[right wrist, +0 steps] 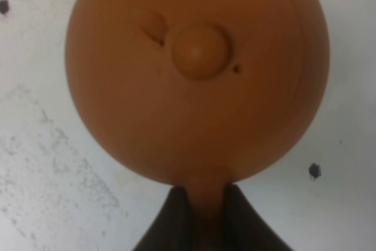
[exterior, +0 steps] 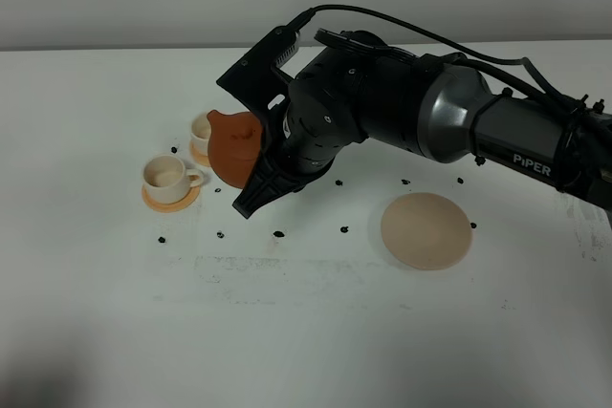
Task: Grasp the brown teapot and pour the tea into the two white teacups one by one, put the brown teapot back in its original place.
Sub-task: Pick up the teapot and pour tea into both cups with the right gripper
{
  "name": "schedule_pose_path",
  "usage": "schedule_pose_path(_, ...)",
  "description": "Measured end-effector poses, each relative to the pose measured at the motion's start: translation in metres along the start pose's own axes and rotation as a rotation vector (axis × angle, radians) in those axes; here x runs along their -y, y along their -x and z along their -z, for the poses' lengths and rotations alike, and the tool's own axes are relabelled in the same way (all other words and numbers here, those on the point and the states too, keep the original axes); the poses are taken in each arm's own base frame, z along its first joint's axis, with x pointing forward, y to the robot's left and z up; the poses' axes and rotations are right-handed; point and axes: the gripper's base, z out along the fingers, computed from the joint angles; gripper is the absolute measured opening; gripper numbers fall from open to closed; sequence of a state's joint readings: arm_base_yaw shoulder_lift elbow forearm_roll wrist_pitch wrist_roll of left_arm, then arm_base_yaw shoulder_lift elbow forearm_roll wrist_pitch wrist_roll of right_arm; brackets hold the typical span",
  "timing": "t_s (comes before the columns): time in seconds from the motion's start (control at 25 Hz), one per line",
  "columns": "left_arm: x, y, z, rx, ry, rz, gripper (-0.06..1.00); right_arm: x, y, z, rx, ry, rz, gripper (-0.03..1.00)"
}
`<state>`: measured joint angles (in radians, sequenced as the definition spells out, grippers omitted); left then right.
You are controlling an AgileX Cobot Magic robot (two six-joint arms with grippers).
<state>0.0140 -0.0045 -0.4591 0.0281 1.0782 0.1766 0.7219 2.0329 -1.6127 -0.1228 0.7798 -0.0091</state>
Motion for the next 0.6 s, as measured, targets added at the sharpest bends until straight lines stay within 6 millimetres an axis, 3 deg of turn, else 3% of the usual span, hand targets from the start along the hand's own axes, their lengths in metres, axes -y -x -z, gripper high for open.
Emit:
schedule_pose_path(0.36,0.0,0.0,0.0,0.0,0.0,-0.001,0.5,-0.007,0.004,0.0,0.034,-0.031,0.067,0.09)
schedule_pose_path(0.6,0.0,0.0,0.0,0.0,0.0,-0.001,0.5,-0.009,0.003,-0.013,0.0,-0.035,0.079,0.09)
